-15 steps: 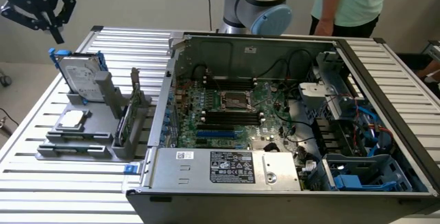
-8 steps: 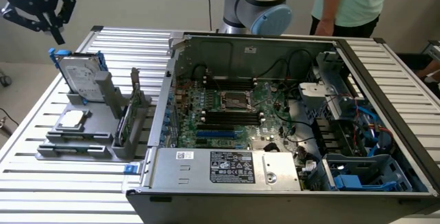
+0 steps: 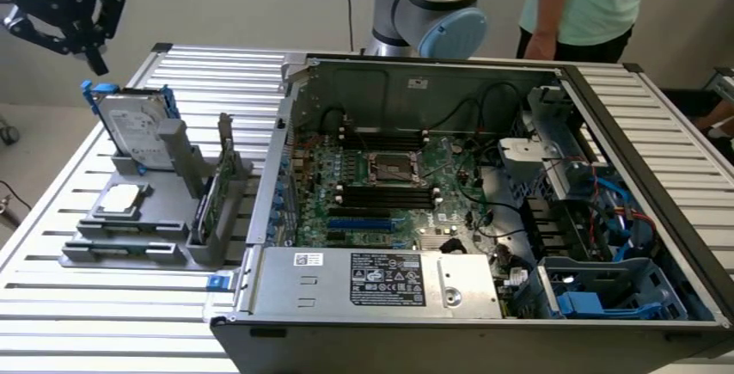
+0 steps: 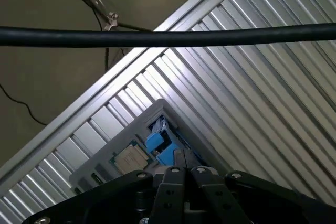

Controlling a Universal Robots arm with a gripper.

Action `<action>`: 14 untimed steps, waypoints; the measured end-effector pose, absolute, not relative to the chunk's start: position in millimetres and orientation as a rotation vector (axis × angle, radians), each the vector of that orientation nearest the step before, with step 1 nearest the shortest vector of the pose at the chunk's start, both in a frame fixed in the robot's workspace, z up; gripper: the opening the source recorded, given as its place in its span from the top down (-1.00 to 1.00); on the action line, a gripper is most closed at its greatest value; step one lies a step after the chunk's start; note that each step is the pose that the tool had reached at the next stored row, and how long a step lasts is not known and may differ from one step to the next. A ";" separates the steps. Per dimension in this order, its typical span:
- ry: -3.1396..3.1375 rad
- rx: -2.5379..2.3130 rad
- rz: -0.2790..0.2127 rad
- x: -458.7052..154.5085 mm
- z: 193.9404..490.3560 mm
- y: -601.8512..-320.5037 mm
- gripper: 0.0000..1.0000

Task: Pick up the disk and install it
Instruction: 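Pick up the disk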

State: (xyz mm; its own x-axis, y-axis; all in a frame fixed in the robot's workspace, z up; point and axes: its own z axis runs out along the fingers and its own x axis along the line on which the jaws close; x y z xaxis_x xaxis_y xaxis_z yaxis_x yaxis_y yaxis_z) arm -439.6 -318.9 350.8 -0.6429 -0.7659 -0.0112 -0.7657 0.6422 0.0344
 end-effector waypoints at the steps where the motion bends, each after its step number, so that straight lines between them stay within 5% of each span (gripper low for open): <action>1: -2.829 1.353 -0.056 -439.6 350.7 -318.9 0.79; 14: -2.651 1.677 -0.049 -439.6 350.2 -318.9 0.79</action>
